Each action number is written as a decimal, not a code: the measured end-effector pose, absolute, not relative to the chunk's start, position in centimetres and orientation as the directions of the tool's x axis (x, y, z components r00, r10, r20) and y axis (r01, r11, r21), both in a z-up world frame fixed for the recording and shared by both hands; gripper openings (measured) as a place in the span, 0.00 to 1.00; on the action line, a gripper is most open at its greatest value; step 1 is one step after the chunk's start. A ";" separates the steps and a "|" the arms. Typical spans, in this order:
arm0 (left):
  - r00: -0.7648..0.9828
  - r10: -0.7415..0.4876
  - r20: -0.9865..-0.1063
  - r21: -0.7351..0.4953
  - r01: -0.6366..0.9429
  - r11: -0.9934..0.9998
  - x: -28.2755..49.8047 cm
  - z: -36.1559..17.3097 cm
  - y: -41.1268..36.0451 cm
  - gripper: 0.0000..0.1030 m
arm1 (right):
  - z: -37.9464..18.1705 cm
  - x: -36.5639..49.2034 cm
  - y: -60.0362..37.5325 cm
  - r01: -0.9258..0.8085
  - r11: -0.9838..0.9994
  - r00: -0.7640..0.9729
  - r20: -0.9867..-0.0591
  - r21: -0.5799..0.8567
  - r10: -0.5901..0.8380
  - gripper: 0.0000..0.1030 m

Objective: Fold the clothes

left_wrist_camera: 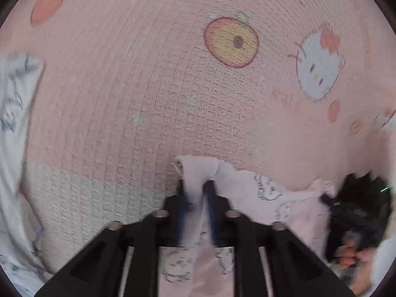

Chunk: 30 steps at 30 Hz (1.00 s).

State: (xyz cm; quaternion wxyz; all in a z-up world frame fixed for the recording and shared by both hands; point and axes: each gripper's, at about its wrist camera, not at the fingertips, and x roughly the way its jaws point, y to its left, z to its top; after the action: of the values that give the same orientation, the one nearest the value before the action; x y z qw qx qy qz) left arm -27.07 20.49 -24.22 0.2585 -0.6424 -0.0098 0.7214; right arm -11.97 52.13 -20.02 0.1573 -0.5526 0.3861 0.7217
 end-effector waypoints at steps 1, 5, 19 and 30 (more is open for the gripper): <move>-0.045 0.393 -0.919 -0.351 -0.366 -0.862 -26.9 -24.0 20.7 0.06 | -19.5 -12.1 52.0 -0.648 -0.657 -0.349 -0.917 0.387 -0.196 0.22; -0.063 0.421 -0.905 -0.372 -0.364 -0.854 -26.9 -23.1 21.3 0.05 | -17.5 -12.6 51.6 -0.608 -0.697 -0.368 -0.913 0.381 -0.177 0.21; -0.136 0.515 -0.846 -0.439 -0.370 -0.819 -31.1 -17.0 17.0 0.04 | -11.6 -14.8 53.1 -0.537 -0.776 -0.425 -0.901 0.332 -0.091 0.16; -0.136 0.421 -0.897 -0.342 -0.389 -0.855 -31.6 -18.3 13.7 0.04 | -17.0 -14.8 54.5 -0.615 -0.729 -0.300 -0.944 0.300 -0.135 0.47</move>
State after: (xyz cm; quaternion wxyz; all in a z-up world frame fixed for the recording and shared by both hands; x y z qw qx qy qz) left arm -31.57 13.72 -18.26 0.2686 -0.5999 -0.0134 0.7535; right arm -14.82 54.49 -17.03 0.1632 -0.5685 0.3301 0.7357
